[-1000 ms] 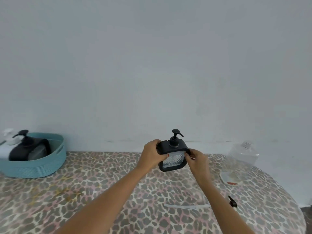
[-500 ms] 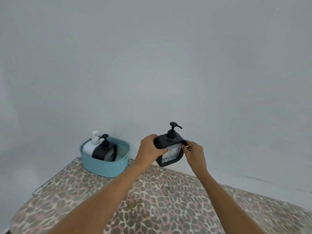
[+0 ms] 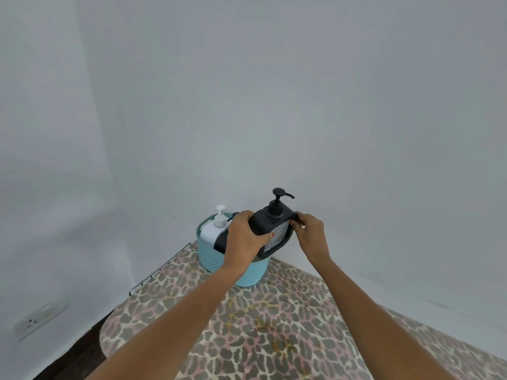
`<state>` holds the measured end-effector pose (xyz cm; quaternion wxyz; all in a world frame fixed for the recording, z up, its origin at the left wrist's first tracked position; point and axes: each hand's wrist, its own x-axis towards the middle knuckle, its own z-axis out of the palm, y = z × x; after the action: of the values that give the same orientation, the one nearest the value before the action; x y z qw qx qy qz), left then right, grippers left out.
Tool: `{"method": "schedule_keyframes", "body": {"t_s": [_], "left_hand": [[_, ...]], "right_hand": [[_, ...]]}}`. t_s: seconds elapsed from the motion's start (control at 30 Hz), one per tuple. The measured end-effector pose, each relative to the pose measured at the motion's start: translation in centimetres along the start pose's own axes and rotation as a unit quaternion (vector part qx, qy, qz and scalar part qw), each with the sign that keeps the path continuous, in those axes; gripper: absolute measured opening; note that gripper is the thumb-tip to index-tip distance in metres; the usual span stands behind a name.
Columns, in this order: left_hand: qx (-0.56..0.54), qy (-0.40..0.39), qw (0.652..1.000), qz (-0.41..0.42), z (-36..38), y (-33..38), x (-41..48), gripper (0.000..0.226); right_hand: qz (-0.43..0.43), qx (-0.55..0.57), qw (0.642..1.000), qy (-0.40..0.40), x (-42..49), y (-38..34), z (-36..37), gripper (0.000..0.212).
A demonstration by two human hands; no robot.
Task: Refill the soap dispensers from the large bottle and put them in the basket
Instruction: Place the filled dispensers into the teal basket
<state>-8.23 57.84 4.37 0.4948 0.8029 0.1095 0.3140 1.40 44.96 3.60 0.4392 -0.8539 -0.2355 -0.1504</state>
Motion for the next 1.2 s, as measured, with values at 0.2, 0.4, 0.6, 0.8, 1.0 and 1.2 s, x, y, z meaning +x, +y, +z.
{"method": "schedule_keyframes", "body": {"t_s": [0.2,0.4,0.6,0.8,1.0,1.2], "left_hand": [[-0.026,0.04,0.999,-0.02,-0.6,-1.6,-0.1,0.039],[0.006,0.029,0.996,-0.079,0.4,-4.4,-1.0,0.05],[0.235,0.021,0.969,-0.068,0.7,-6.3,-1.3,0.054],[0.21,0.018,0.974,-0.081,1.5,-6.8,-1.1,0.053],[0.218,0.002,0.97,-0.106,2.0,-6.3,-1.0,0.047],[0.224,-0.003,0.968,-0.11,2.1,-6.1,-1.2,0.043]], "right_hand": [[0.001,0.021,1.0,-0.022,1.3,-0.7,3.4,0.018],[0.029,0.021,0.998,-0.05,0.9,0.3,5.8,0.019],[0.08,-0.025,0.994,-0.064,0.9,1.8,7.3,0.024],[0.07,-0.034,0.996,-0.039,0.6,2.7,8.6,0.019],[0.088,-0.039,0.995,-0.031,0.6,3.1,9.0,0.02],[0.086,-0.097,0.989,-0.077,0.7,2.9,8.9,0.026]]}}
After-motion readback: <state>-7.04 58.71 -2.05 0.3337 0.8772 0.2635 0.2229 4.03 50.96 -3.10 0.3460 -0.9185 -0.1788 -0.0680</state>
